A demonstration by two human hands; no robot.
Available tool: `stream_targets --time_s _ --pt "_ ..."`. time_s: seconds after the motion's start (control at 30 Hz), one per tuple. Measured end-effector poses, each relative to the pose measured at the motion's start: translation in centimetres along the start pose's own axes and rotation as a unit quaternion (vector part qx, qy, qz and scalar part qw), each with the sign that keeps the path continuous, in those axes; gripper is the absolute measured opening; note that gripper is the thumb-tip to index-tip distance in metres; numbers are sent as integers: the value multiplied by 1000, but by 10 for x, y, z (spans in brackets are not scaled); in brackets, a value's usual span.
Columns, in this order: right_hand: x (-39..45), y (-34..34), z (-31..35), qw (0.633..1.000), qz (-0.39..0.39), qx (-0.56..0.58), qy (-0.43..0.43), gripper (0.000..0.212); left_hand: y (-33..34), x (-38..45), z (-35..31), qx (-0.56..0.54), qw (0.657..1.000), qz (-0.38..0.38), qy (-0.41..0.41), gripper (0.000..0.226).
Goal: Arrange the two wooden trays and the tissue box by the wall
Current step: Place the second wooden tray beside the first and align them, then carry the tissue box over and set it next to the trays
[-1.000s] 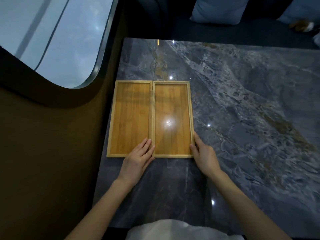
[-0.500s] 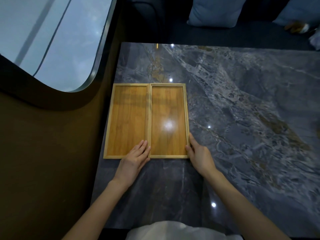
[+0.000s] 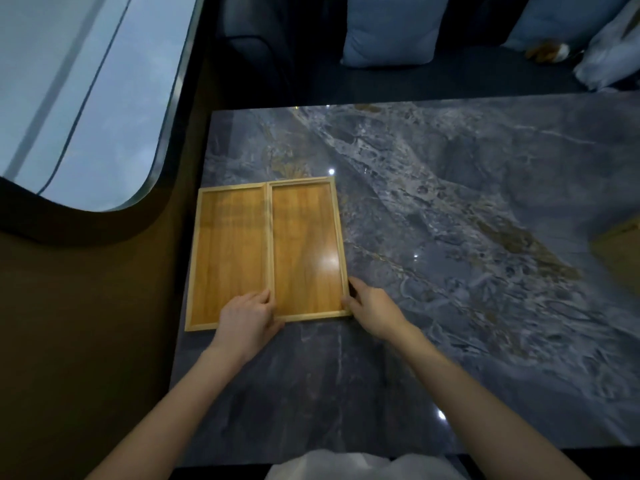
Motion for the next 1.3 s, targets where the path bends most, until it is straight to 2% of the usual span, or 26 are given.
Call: stream_targets --time_s 0.07,0.2,0.3,0.4,0.5,0.63,0.73,0.83,1.0,1.1,1.17,1.23,1.3 --pt "-1 -17 -9 1000 16 5 -6 32 -14 20 -20 -29 998 26 -58 38" --pt "-8 -77 -44 1000 8 28 0 30 -32 75 -76 -153 977 84 -119 31" --pt "-18 -135 -90 995 -47 80 29 28 -47 121 -137 -211 968 115 -79 31" --pt "-34 -190 -145 981 -139 124 56 18 -65 163 -208 -199 970 129 -47 40" --pt "-53 -236 -201 954 -237 153 105 16 -78 199 -281 -227 969 102 -10 43" --pt "-73 -282 -270 897 -349 189 196 21 -92 239 -375 -250 964 94 17 46" --pt "-78 -300 -311 852 -395 222 260 25 -88 263 -434 -269 957 103 18 46" --pt "-71 -305 -339 829 -385 268 305 27 -70 281 -476 -261 957 122 34 44" --pt "-50 -315 -357 820 -323 330 339 52 -37 293 -507 -285 943 174 9 37" --pt "-44 -315 -362 839 -283 330 327 40 -18 293 -510 -320 926 200 -23 43" --pt "-43 -314 -362 848 -271 317 327 36 -12 292 -512 -366 907 208 -31 36" --pt "-41 -309 -363 841 -274 332 328 36 -10 291 -512 -410 888 208 -30 28" --pt "-38 -305 -362 829 -284 349 331 35 -11 290 -511 -436 876 203 -32 29"
Point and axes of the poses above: each hand's wrist, its own x-axis towards the middle knuckle, its own y-axis out of the palm, z = x × y, the point moved 2 cm from there along x, towards the middle knuckle, and after that the axes turned 15 degrees about -z, right-handed, at the moved point
